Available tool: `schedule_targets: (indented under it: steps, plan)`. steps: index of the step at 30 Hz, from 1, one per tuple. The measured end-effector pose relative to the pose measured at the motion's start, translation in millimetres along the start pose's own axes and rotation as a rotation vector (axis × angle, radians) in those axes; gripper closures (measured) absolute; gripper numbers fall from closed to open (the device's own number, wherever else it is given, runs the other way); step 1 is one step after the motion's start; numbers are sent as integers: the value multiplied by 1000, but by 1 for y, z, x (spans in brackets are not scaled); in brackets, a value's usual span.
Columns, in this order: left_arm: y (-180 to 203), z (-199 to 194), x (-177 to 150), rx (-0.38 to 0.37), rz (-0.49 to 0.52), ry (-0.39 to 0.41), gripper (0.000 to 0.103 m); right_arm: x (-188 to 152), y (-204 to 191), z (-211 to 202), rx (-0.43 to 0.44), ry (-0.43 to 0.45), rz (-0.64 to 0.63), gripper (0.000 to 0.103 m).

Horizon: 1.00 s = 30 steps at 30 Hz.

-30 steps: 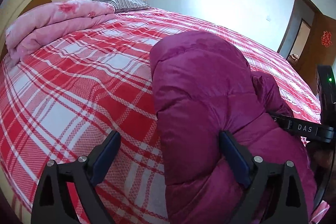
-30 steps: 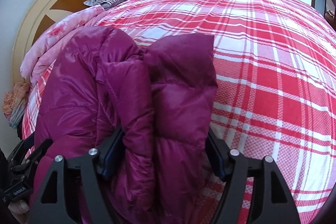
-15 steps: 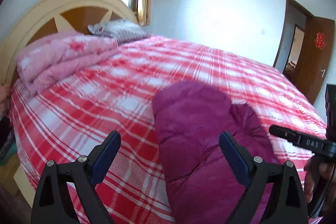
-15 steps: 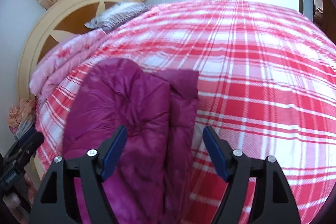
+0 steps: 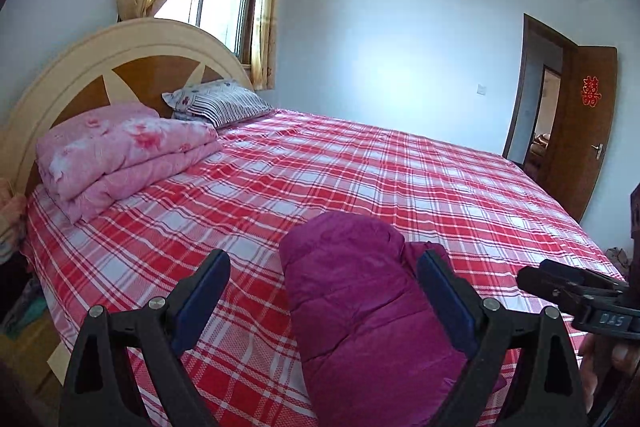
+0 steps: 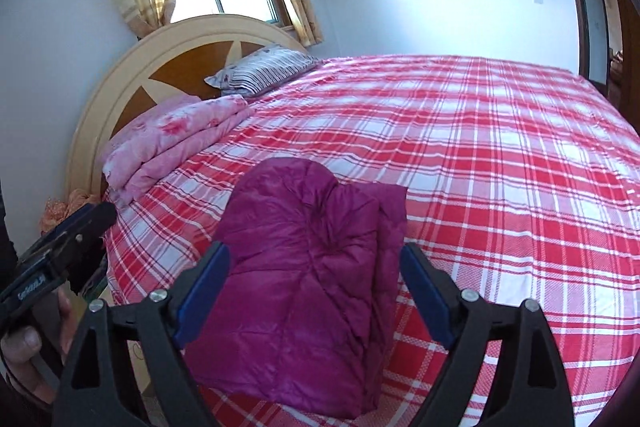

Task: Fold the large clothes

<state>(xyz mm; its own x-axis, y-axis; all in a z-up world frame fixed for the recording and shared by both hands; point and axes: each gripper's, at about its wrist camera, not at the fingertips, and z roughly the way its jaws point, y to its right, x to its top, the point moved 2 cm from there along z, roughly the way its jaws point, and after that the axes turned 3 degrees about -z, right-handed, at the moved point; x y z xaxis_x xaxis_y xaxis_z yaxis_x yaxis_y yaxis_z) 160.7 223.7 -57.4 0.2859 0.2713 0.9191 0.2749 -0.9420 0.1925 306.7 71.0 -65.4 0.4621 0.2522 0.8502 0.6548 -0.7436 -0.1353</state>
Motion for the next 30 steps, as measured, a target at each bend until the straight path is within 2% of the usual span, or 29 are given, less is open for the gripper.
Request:
schedule_targets:
  steps: [11,15,26,30]
  plan:
    - [-4,-3,2,2,-2,13,8,4,-20,-31,2,72,-33,11]
    - [-3,-1,0,0,2,7,8,4,-20,-34,0,96,-36,8]
    - [-3,0,0,5,0,5,8,3,-15,-42,-1,128,-20,7]
    - [-4,4,-1,20,-5,-17,8,4,-13,-46,-4,150,-15,3]
